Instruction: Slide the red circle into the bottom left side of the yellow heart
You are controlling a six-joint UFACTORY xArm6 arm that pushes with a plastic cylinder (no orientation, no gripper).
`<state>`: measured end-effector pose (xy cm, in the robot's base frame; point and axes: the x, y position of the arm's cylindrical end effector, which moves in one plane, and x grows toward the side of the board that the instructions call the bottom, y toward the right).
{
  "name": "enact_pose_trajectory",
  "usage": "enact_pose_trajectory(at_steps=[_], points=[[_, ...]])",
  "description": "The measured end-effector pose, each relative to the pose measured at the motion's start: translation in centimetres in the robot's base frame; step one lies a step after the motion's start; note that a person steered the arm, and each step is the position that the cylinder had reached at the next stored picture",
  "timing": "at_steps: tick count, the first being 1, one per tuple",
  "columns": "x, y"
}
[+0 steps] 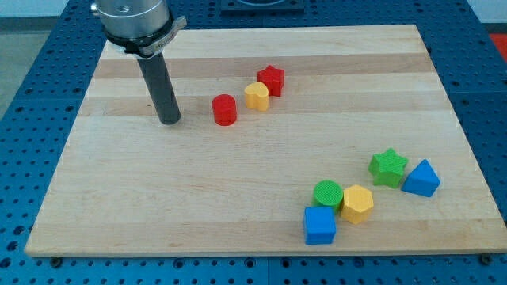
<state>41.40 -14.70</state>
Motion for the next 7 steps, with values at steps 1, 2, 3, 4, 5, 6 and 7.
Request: enact_pose_trajectory(at_steps=[1,2,3,4,5,6,7], points=[[0.0,0.9],[0.0,2.0],[0.0,3.7],[0.0,4.9],[0.0,5.8],[0.0,6.4],[0.0,6.5]])
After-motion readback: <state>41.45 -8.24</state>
